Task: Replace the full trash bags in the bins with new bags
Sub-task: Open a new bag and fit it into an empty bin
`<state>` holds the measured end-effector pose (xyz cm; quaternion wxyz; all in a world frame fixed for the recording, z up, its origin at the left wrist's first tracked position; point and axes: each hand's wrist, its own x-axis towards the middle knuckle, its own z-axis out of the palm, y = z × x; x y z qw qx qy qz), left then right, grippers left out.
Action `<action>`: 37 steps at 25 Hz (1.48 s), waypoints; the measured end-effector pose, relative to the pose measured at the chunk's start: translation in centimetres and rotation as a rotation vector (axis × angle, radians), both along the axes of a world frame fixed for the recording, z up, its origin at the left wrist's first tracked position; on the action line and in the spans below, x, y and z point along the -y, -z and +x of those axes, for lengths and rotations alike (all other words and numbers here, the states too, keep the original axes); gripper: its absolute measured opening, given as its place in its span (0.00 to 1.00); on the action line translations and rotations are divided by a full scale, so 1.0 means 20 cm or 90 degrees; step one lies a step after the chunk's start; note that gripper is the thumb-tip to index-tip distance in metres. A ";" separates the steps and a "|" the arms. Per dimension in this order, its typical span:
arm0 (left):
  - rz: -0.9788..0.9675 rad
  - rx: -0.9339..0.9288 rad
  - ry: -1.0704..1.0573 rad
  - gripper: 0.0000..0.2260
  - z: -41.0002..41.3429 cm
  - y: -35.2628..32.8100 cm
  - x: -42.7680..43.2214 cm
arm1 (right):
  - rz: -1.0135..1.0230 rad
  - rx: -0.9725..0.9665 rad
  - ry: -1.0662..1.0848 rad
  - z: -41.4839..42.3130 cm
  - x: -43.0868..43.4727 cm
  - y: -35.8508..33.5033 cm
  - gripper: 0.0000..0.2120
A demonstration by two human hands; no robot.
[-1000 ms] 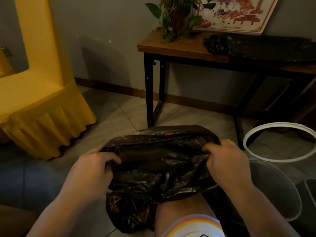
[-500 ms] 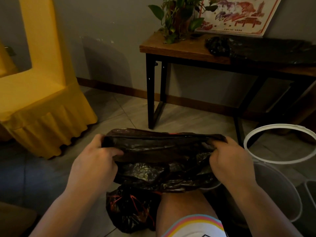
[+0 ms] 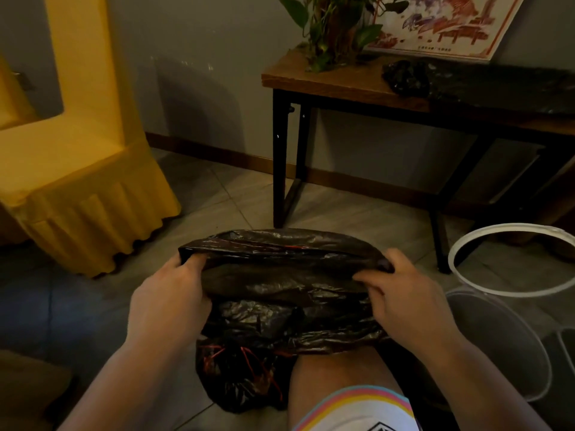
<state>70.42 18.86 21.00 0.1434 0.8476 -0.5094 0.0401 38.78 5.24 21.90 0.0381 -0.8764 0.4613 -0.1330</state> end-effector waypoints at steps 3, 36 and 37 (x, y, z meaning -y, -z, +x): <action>-0.015 0.017 -0.013 0.22 -0.02 -0.01 -0.01 | -0.021 -0.010 0.099 0.01 0.00 0.02 0.11; 0.125 -0.083 0.023 0.29 0.02 0.08 -0.04 | 0.106 -0.021 0.173 0.08 0.01 0.06 0.12; 0.116 -0.070 0.011 0.28 0.02 0.07 -0.04 | 0.105 -0.036 0.162 0.08 0.01 0.06 0.14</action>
